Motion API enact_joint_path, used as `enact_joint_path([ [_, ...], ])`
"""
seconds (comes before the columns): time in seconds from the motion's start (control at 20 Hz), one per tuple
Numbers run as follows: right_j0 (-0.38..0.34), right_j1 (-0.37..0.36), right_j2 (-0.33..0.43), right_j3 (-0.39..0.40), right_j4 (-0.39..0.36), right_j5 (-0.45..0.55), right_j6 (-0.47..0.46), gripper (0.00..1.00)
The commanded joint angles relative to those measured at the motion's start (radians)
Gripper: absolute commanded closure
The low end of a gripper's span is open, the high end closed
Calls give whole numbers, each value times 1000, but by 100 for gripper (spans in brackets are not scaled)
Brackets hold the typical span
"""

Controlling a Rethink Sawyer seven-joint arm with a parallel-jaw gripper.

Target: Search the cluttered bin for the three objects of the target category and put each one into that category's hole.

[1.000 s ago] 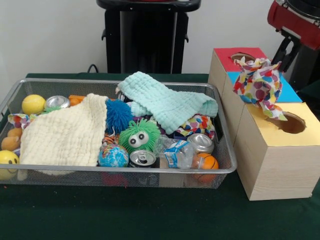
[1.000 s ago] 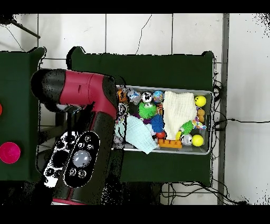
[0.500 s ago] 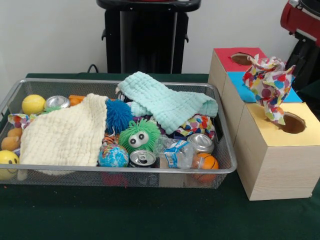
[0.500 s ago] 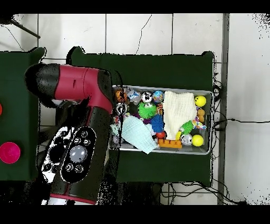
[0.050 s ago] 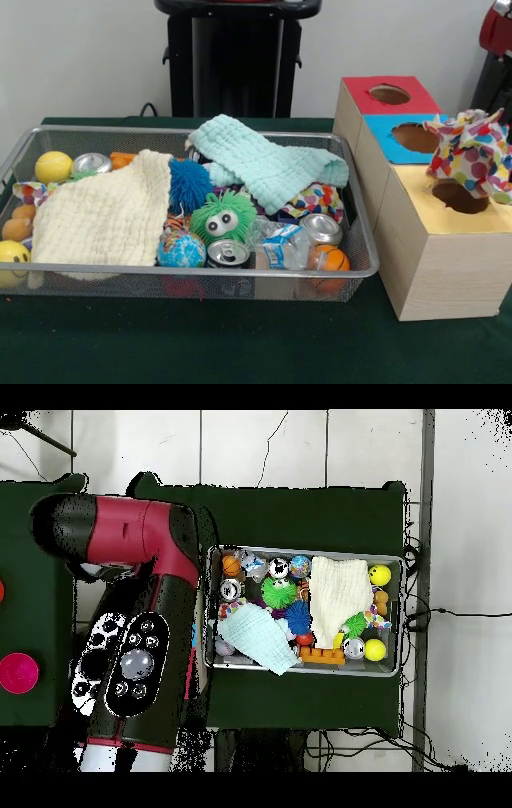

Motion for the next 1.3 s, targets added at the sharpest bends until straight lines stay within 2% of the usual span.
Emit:
enact_joint_path([
  [0.05,-3,75,46,-84,45,157,376,100],
  [0.3,-8,100,42,-121,46,168,391,100],
  [0.6,-13,51,71,37,22,22,285,100],
  [1.0,-31,59,86,83,-2,-66,207,100],
  [1.3,-55,24,93,152,-26,-111,121,100],
])
